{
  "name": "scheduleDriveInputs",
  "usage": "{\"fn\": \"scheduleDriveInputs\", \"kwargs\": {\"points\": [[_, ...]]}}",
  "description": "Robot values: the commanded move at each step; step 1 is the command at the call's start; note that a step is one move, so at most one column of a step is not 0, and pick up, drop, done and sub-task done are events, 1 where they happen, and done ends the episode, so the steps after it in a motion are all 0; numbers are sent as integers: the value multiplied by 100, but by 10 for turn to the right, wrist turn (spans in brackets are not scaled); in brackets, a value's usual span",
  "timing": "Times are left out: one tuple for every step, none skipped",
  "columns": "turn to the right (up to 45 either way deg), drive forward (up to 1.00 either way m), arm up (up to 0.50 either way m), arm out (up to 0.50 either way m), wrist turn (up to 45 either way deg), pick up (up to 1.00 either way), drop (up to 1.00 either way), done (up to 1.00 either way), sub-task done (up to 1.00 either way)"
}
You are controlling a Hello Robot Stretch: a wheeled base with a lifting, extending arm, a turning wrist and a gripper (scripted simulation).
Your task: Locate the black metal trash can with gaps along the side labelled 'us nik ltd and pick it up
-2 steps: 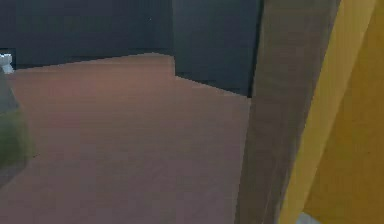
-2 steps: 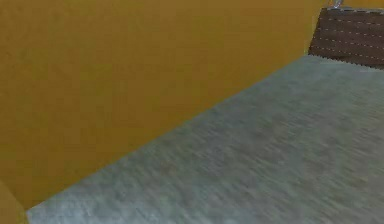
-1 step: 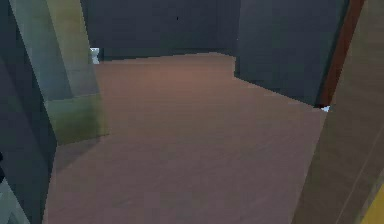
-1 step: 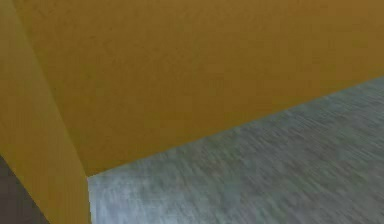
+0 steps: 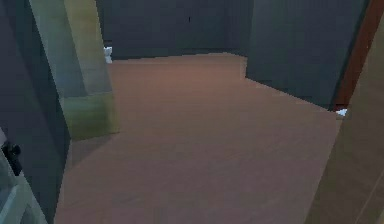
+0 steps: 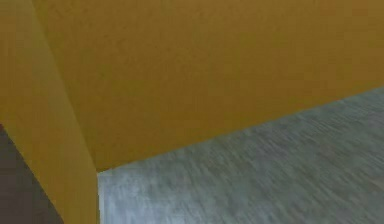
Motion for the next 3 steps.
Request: {"fn": "scheduleDriveInputs", "kwargs": {"points": [[0, 65, 0, 0, 0, 0, 0, 0, 0], [450, 0, 0, 0, 0, 0, 0, 0, 0], [30, 0, 0, 0, 0, 0, 0, 0, 0]]}}
